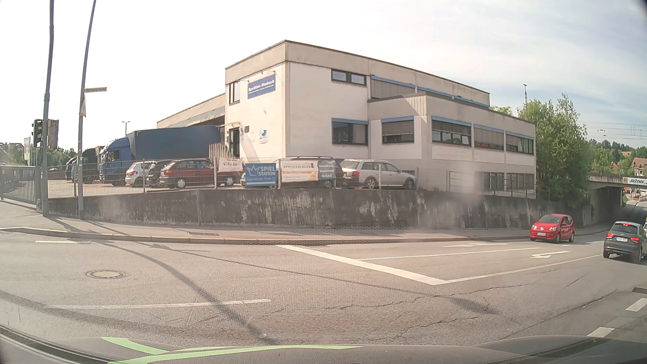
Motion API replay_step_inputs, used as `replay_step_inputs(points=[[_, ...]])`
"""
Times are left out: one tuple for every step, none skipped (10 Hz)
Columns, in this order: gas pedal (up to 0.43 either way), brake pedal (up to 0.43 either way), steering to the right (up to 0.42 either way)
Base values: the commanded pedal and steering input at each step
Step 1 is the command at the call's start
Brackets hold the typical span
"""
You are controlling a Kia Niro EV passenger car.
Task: Follow the waypoints while adhering to traffic rules and regulations
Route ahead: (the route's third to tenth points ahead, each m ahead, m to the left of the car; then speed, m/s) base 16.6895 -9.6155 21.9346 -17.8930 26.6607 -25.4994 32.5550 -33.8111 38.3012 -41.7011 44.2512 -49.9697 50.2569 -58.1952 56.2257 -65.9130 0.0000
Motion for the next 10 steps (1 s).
replay_step_inputs(points=[[0.0, 0.341, 0.415], [0.0, 0.341, 0.415], [0.0, 0.341, 0.415], [0.0, 0.341, 0.416], [0.0, 0.341, 0.416], [0.0, 0.341, 0.415], [0.0, 0.341, 0.415], [0.0, 0.341, 0.415], [0.0, 0.341, 0.415], [0.0, 0.341, 0.416]])
